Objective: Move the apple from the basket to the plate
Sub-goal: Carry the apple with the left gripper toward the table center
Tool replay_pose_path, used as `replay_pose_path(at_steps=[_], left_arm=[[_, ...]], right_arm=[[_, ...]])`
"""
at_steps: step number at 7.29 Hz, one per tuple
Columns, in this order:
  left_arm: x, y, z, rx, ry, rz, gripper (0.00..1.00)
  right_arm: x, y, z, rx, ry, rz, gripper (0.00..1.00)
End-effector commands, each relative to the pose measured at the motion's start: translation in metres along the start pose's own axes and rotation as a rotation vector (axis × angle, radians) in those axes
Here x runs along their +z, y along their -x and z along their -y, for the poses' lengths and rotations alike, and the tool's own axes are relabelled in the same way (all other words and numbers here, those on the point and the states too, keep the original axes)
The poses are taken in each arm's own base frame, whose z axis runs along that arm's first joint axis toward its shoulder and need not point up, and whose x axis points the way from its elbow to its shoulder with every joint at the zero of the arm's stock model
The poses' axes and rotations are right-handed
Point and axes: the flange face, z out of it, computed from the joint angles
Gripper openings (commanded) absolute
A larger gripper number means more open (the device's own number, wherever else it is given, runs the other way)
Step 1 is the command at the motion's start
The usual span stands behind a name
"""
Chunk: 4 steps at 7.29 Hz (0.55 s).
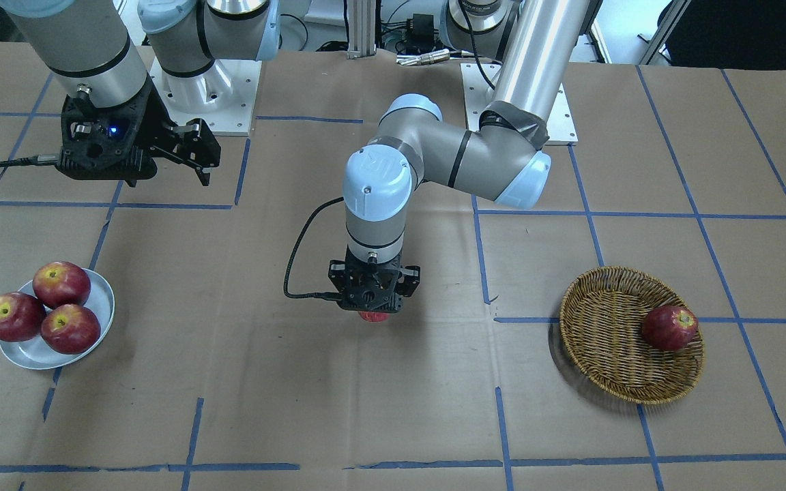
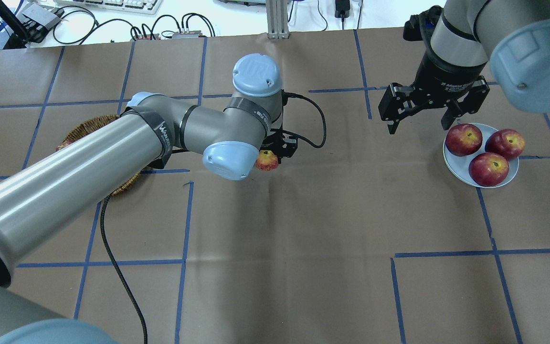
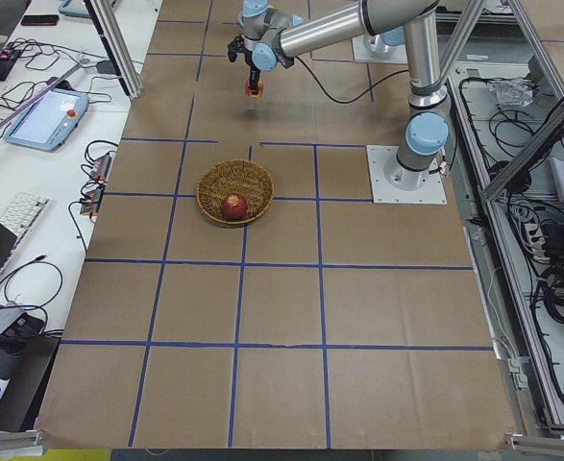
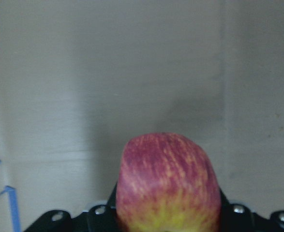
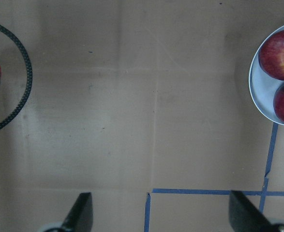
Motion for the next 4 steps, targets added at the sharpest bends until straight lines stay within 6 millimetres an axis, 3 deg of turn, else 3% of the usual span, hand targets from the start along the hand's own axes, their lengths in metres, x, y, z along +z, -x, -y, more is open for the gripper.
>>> replay_pose_path(at_steps=[1, 4], left_arm=[[0.0247, -0.0159, 0.0072, 0.017, -0.045, -0.024, 0.38], [0.0343, -0.0186, 0.0052, 0.014, -0.029, -0.02, 0.38]], right_arm=[[-0.0006, 0.0, 0.0001, 0.0, -0.001, 0.0, 1.0], [-0.0008, 0.0, 0.0002, 0.0, -0.002, 0.0, 1.0]])
